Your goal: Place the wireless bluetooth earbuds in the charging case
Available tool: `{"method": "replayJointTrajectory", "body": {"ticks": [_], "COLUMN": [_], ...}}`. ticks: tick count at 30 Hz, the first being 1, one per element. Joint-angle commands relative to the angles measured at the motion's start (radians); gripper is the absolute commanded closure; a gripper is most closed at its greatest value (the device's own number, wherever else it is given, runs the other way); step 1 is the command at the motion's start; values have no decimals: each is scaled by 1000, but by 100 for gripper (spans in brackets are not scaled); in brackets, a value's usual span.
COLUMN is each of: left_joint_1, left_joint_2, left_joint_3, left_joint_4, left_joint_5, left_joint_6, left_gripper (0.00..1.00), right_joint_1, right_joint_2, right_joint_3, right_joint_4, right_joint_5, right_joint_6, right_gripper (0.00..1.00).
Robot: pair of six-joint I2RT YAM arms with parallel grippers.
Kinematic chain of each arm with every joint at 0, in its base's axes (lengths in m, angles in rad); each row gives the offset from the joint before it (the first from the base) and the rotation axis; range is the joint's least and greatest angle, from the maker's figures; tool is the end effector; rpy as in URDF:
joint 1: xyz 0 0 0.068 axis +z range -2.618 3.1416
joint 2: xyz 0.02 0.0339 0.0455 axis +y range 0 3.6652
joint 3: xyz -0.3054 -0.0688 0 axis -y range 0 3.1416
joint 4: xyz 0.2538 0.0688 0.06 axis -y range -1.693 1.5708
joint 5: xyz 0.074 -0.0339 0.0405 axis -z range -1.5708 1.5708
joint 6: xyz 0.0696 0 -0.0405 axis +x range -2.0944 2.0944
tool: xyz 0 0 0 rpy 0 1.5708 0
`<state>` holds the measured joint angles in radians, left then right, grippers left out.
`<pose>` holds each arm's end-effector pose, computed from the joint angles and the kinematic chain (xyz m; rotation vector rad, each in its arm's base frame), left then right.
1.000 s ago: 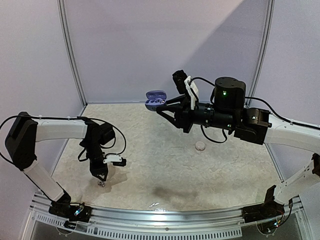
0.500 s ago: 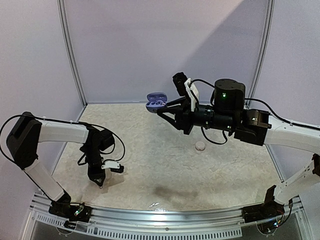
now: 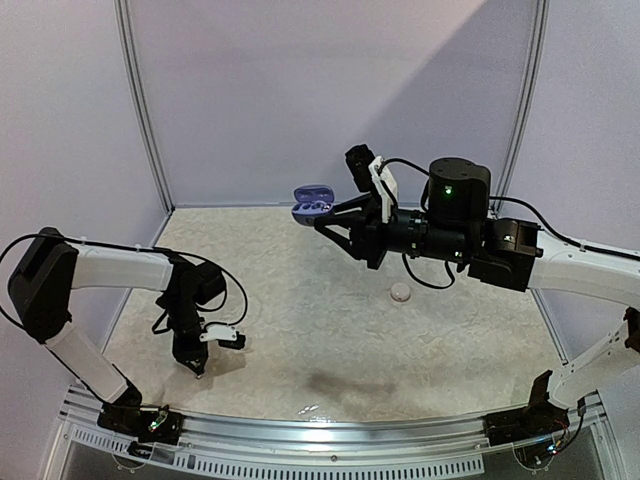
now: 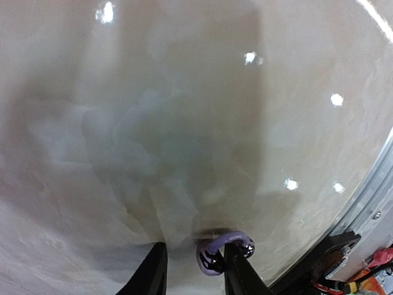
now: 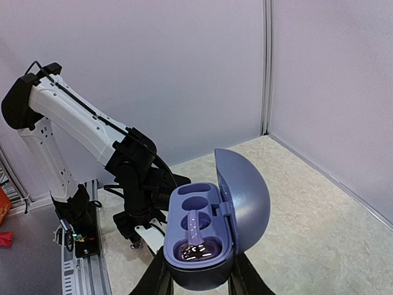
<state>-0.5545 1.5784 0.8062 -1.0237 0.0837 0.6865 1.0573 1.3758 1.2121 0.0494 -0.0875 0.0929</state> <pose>0.1789 -0.1176 0.1451 -1.6861 -2.3830 0.1437 0.1732 0.3195 0.4146 -0.8832 1.5381 0.9247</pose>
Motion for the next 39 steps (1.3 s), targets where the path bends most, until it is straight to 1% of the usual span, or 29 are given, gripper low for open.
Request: {"method": "replayJointTrajectory", "body": {"ticks": [1,6,14,21,25,28,30,31,35,39], "left_joint_1": [-13,-16,-18,-18,-13,-7,-6,-5,-5,-8], "left_joint_2": [-14,-21,-26,-50,-80,-106,-126,-131,-129,-97], "left_joint_3": [-36,-57,-48,-27,43,141,244,305,608,912], "left_joint_4": [11,25,29,34,36,21,-2,-14,-49,-61], "left_joint_5": [42,41,54,72,68,58,45,34,-32,-80], "left_joint_6": [4,-9,-33,-63,-93,-128,-155,-170,-232,-310], "left_gripper": [68,77,87,92,95,95,95,95,94,94], "right_joint_1": [-5,-6,-6,-6,-5,-6,-6,-6,-4,1], "right_joint_2": [-12,-10,-6,-6,-7,-7,-4,-3,7,18], "right_joint_3": [-5,-5,0,0,-1,-3,-3,-3,0,0], "right_joint_4": [1,4,4,2,1,5,12,17,54,132], "right_joint_5": [6,6,5,6,16,54,82,119,193,253], "right_joint_6": [8,11,10,13,15,21,32,39,52,56], "right_gripper": [100,100,100,100,100,100,100,100,100,100]}}
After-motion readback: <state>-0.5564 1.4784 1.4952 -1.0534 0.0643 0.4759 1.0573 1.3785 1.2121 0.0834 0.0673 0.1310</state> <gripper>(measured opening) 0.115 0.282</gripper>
